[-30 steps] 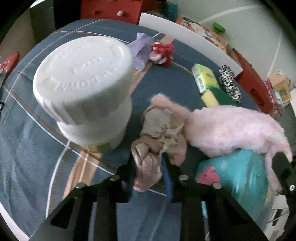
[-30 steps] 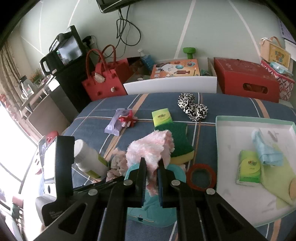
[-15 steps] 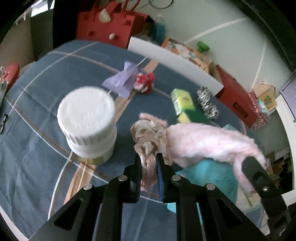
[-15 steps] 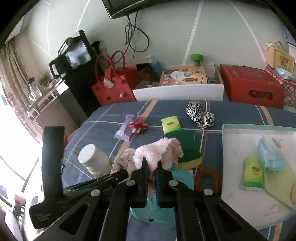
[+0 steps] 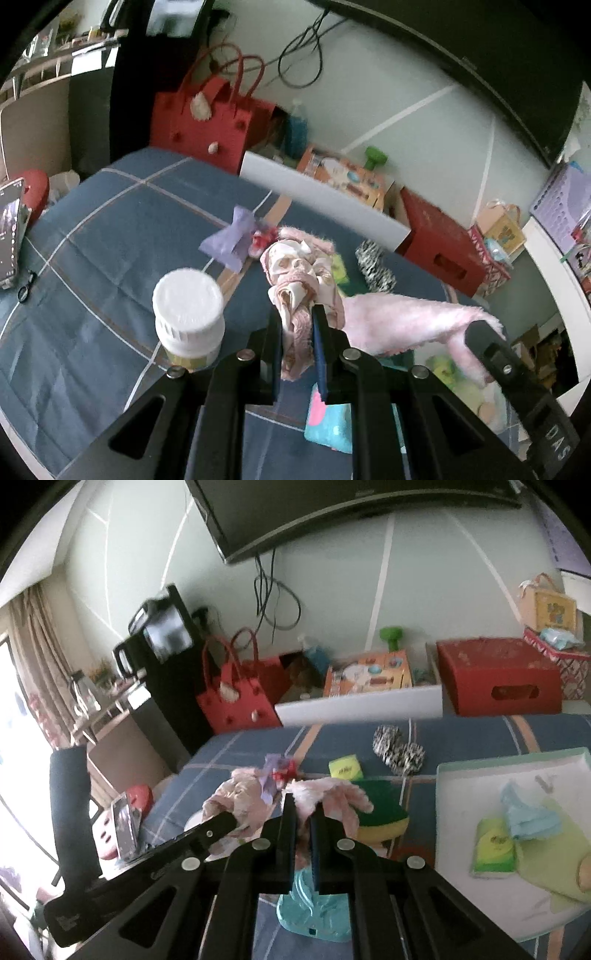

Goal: Organize soft objects
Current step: 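Lift and carry the towel and scrunchie cloth over the tray with both tools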

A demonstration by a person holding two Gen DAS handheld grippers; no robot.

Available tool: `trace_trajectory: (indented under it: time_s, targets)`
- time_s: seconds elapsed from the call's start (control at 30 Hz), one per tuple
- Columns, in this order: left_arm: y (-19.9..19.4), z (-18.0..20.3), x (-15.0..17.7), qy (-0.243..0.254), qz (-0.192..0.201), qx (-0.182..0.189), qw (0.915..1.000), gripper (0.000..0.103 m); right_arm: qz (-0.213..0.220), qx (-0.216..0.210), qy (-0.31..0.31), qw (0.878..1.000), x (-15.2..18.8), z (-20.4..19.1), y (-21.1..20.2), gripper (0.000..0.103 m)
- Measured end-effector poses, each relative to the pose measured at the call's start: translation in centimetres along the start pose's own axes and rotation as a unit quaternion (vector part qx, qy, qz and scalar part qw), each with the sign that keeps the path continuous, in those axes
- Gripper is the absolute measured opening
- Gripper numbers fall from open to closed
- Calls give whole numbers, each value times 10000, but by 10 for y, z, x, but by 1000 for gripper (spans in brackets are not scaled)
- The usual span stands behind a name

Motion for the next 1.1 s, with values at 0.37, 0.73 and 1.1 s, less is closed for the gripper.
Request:
trace_trajectory:
  time_s: [0.37, 0.73, 1.1]
  targets:
    - [-34, 44, -20, 493, 564, 422, 9963, 15, 1226, 337, 474, 9908, -47, 40, -82, 7]
    - [-39, 106, -20, 1008, 526, 842, 9899, 15, 2239, 1630, 1322, 9518, -66, 143, -170, 7]
    - [-6, 184, -4, 1579, 52, 1293, 9789, 15, 2420, 2374, 1750, 9244, -55, 209, -186, 7]
Point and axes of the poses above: each gripper's, at about its wrist camera, not at the fingertips, and y roughly the way its jaws point, z to its right, x to its underside, the point moved 9 cm from there along y, roughly the way its jaws point, and after that the axes turned 8 degrees about x, right-handed, at the moved point
